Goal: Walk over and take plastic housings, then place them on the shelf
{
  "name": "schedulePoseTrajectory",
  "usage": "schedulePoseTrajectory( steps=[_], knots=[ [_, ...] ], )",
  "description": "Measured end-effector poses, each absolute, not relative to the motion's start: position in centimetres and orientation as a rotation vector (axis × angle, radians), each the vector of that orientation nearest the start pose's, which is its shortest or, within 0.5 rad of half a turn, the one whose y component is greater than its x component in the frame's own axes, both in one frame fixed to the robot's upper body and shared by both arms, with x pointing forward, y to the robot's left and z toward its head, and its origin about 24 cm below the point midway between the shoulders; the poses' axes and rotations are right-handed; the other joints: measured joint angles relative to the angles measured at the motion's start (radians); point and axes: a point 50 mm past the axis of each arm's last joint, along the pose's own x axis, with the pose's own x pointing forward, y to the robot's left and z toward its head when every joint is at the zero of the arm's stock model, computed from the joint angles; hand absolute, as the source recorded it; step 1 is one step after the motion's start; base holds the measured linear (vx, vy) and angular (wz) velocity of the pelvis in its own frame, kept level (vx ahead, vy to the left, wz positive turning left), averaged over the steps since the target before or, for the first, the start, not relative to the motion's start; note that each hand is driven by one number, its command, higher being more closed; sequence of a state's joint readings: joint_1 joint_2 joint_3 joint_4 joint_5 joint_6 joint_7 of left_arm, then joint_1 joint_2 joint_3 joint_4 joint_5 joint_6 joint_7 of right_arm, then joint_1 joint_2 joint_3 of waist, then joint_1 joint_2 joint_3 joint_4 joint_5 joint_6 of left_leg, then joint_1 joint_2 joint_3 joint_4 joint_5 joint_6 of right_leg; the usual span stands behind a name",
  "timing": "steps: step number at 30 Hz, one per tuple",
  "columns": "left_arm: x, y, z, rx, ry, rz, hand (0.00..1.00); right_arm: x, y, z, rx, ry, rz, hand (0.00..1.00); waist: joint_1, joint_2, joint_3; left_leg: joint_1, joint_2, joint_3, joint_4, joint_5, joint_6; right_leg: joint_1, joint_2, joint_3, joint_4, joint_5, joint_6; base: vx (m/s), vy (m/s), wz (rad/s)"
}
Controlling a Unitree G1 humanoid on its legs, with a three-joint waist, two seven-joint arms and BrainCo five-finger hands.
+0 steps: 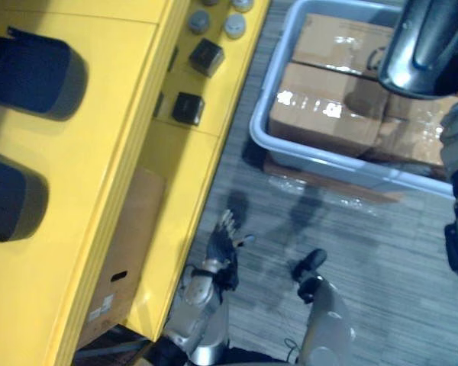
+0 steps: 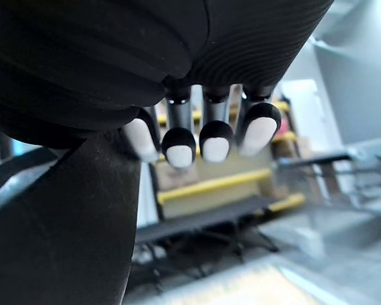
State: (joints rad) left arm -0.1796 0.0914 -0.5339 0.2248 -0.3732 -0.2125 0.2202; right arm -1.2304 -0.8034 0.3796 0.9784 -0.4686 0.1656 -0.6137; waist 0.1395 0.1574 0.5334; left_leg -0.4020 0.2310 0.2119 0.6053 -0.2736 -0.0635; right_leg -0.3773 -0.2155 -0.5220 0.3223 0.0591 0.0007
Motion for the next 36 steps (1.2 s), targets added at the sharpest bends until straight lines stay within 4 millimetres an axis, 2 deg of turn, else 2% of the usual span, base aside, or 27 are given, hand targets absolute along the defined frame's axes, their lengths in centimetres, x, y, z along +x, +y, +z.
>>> schedulePoseTrajectory(
  steps=[1, 3, 5, 6, 7, 10, 12, 13, 15, 19, 26, 36],
  knots=[
    [26.5, 4.9, 4.3, -0.208, -0.016, -0.272, 0.00, 37.6, -28.9, 31.4, -1.266, -0.446, -0.927, 1.00, -0.020, -0.003, 0.001, 0.007, 0.009, 0.005, 0.000, -0.002, -0.003, 0.007, 0.010, 0.002, -0.007, 0.003, -0.004, -0.03, -0.007, -0.25],
    [27.4, 5.0, 5.0, -0.191, -0.024, -0.236, 0.00, 37.9, -26.9, 31.0, -1.275, -0.517, -0.872, 1.00, -0.037, -0.017, 0.004, 0.038, 0.023, 0.021, -0.007, -0.003, -0.005, 0.029, 0.029, 0.015, -0.025, 0.009, -0.009, -0.02, -0.010, -0.27],
    [28.9, 5.7, 5.9, -0.174, -0.031, -0.164, 0.00, 38.0, -24.1, 29.4, -1.280, -0.604, -0.775, 1.00, -0.059, -0.065, 0.003, 0.094, 0.038, 0.052, -0.035, 0.001, -0.016, 0.063, 0.055, 0.037, -0.056, 0.018, -0.014, -0.02, -0.025, -0.36],
    [29.2, 5.9, 6.1, -0.171, -0.033, -0.145, 0.00, 37.9, -23.4, 28.9, -1.278, -0.628, -0.748, 1.00, -0.066, -0.080, 0.001, 0.109, 0.039, 0.059, -0.045, 0.003, -0.019, 0.071, 0.061, 0.044, -0.069, 0.024, -0.016, -0.02, -0.015, -0.42],
    [29.9, 6.2, 6.6, -0.165, -0.043, -0.112, 0.00, 37.7, -21.9, 28.2, -1.269, -0.680, -0.698, 1.00, -0.077, -0.110, 0.000, 0.136, 0.042, 0.077, -0.063, 0.006, -0.026, 0.087, 0.071, 0.057, -0.095, 0.035, -0.018, -0.01, -0.002, -0.30],
    [31.4, 6.2, 8.0, -0.141, -0.055, -0.055, 0.00, 36.8, -19.7, 26.1, -1.269, -0.762, -0.590, 1.00, -0.106, -0.152, -0.008, 0.195, 0.052, 0.115, -0.096, 0.012, -0.036, 0.135, 0.097, 0.078, -0.157, 0.063, -0.020, -0.02, 0.006, -0.29],
    [31.8, 6.1, 8.7, -0.147, -0.067, -0.041, 0.00, 36.5, -19.2, 25.3, -1.271, -0.778, -0.559, 1.00, -0.115, -0.168, -0.017, 0.210, 0.051, 0.131, -0.111, 0.016, -0.041, 0.136, 0.097, 0.089, -0.164, 0.068, -0.019, 0.00, 0.012, -0.21],
    [32.2, 5.8, 9.4, -0.159, -0.080, -0.033, 0.00, 36.4, -19.0, 24.9, -1.279, -0.785, -0.544, 1.00, -0.127, -0.173, -0.020, 0.212, 0.051, 0.133, -0.112, 0.016, -0.041, 0.138, 0.098, 0.090, -0.167, 0.070, -0.019, 0.00, 0.010, -0.09],
    [32.7, 5.7, 10.1, -0.169, -0.093, -0.016, 0.00, 36.4, -18.8, 24.1, -1.285, -0.776, -0.523, 1.00, -0.131, -0.181, -0.025, 0.223, 0.050, 0.150, -0.116, 0.018, -0.043, 0.140, 0.104, 0.102, -0.176, 0.079, -0.022, 0.00, 0.018, -0.19],
    [33.2, 5.8, 10.1, -0.191, -0.070, -0.003, 0.00, 36.4, -17.7, 22.1, -1.297, -0.761, -0.430, 1.00, -0.139, -0.194, -0.046, 0.265, 0.048, 0.170, -0.145, 0.023, -0.051, 0.170, 0.115, 0.116, -0.208, 0.090, -0.020, 0.01, 0.013, -0.12],
    [33.8, 5.8, 11.0, -0.232, -0.084, 0.005, 0.00, 36.3, -16.8, 21.3, -1.307, -0.772, -0.387, 1.00, -0.138, -0.205, -0.059, 0.264, 0.040, 0.179, -0.146, 0.027, -0.048, 0.179, 0.116, 0.123, -0.245, 0.119, -0.019, -0.01, 0.029, -0.03],
    [33.8, 5.5, 10.5, -0.330, -0.032, -0.066, 0.00, 36.1, -16.8, 19.2, -1.349, -0.731, -0.343, 1.00, -0.123, -0.209, -0.111, 0.260, 0.034, 0.169, -0.147, 0.027, -0.047, 0.208, 0.116, 0.111, -0.300, 0.147, -0.013, -0.01, 0.061, 0.04]
  ],
)
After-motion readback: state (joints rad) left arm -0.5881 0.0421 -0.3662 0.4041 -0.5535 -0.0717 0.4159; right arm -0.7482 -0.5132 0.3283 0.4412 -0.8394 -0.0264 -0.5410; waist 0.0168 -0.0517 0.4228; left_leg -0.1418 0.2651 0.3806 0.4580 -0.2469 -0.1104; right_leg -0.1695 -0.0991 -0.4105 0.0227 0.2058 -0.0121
